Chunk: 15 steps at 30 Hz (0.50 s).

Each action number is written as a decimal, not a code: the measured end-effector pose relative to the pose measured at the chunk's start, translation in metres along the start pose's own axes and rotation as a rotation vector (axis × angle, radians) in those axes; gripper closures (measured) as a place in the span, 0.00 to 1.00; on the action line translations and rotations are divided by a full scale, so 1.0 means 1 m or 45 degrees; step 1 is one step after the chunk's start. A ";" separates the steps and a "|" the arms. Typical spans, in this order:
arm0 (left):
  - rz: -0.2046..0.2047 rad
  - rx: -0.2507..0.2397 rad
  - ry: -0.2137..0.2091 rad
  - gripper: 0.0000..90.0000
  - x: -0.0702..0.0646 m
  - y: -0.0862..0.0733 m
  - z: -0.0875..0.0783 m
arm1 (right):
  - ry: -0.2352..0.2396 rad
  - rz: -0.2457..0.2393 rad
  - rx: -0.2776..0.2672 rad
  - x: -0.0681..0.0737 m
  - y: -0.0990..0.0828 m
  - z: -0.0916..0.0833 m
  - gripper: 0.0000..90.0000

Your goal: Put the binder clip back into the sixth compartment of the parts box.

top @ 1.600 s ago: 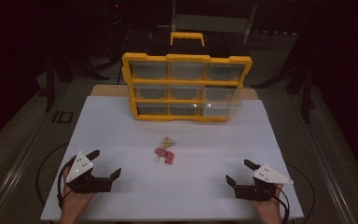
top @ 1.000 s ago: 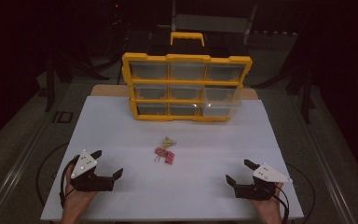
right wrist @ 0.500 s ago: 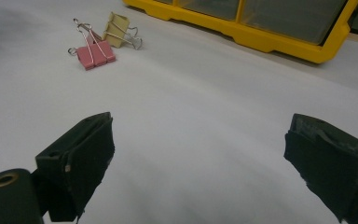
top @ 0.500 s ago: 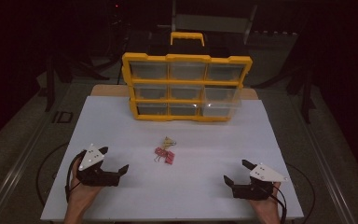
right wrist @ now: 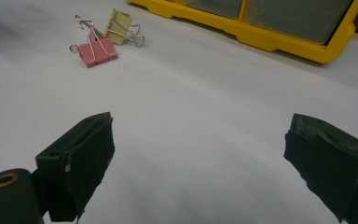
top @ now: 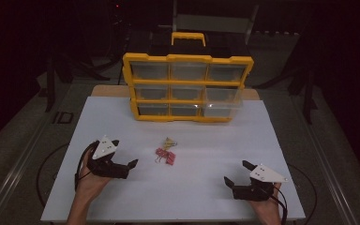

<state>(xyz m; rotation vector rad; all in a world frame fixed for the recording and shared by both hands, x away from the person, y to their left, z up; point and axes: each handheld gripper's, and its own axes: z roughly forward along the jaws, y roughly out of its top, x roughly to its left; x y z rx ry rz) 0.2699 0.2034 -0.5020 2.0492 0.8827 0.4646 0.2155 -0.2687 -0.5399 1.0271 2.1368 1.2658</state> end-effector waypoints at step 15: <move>0.071 0.085 -0.053 0.09 -0.006 0.011 0.034 | 0.003 -0.003 -0.001 0.001 0.001 0.001 0.09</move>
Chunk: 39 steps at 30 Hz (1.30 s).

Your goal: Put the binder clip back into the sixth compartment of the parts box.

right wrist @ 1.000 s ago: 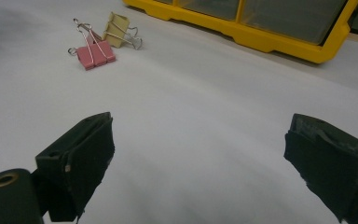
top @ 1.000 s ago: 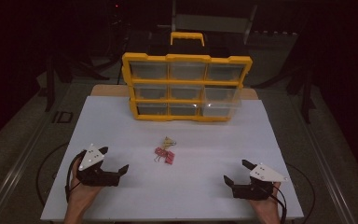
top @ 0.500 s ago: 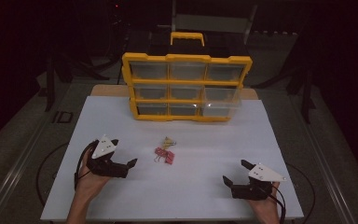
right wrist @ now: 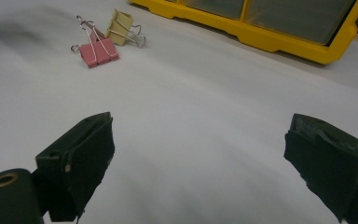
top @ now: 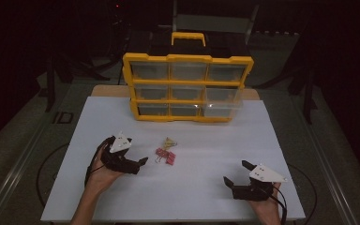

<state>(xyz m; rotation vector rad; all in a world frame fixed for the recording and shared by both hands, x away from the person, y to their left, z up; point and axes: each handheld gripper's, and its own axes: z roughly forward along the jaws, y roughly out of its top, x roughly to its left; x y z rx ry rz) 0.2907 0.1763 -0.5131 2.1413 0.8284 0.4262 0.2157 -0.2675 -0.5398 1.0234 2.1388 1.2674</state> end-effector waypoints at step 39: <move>0.135 0.115 -0.081 0.59 -0.013 0.008 0.060 | -0.001 0.005 -0.003 0.000 0.001 0.000 0.09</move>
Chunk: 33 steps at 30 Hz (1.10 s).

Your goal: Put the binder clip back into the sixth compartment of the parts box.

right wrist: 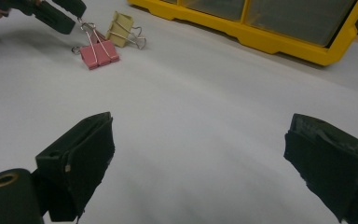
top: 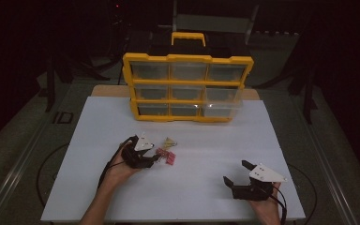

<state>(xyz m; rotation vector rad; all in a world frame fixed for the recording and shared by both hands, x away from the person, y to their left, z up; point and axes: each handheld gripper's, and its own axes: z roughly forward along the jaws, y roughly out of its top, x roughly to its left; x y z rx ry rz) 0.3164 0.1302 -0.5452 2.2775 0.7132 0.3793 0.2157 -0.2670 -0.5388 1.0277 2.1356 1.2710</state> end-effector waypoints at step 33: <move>0.090 -0.013 -0.012 1.00 0.001 0.016 0.001 | -0.012 0.002 0.009 -0.002 -0.001 0.001 0.09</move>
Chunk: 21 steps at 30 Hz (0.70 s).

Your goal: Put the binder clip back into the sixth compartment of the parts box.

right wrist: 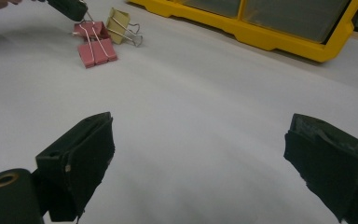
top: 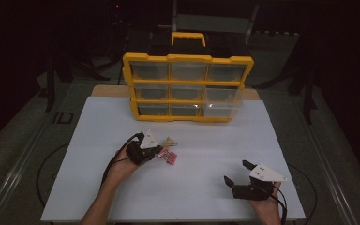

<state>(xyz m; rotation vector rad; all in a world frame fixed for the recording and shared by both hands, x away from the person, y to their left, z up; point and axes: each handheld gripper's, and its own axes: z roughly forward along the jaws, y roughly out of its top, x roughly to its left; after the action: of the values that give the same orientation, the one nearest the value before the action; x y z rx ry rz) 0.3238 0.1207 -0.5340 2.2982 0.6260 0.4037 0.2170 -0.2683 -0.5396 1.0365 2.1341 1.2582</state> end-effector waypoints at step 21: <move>-0.126 -0.068 0.029 1.00 0.025 0.008 -0.044 | 0.015 0.023 -0.004 -0.001 0.000 0.001 0.09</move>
<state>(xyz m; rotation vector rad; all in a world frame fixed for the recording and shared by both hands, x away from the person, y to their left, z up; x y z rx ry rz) 0.3268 0.1538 -0.4947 2.2049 0.7281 0.3954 0.2181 -0.2688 -0.5402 1.0518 2.1357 1.2785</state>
